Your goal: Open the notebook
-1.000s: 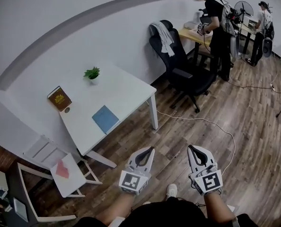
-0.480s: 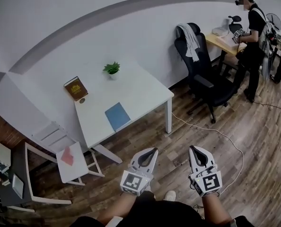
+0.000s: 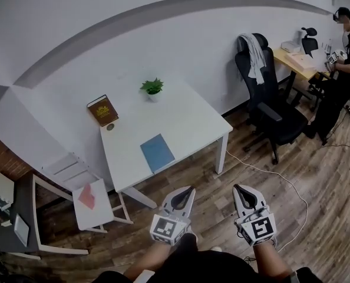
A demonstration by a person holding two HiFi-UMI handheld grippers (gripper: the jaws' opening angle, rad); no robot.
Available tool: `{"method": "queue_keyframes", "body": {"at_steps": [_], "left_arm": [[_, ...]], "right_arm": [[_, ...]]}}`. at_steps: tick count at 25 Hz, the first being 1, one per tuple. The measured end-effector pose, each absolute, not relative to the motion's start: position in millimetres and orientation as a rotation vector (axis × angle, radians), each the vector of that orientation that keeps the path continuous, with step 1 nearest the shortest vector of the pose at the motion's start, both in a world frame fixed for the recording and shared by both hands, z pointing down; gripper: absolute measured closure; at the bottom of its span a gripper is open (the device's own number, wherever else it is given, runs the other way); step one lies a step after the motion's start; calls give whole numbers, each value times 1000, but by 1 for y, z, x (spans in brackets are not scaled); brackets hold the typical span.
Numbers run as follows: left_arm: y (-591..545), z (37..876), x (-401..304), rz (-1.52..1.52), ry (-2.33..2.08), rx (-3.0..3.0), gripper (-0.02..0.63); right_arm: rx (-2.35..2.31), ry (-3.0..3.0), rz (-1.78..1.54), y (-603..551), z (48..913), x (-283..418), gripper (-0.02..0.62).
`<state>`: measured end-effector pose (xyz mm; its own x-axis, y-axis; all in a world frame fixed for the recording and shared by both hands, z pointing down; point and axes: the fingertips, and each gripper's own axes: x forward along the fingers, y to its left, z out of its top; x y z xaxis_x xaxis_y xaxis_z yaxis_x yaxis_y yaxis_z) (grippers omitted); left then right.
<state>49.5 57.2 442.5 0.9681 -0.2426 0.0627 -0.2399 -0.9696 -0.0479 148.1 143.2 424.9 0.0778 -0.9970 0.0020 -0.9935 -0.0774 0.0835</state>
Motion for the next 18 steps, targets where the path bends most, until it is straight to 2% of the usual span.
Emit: {"method": "queue_keyframes", "body": {"at_steps": [6,18], "left_arm": [[-30,437,42,-76,464,-3071,603],[-189,453,-19,-69,731,-3095,603]], "right_arm": [[2176,-2132,-107,50,415,146,592],[1954,-2236,-225,-122,397,91,592]]}}
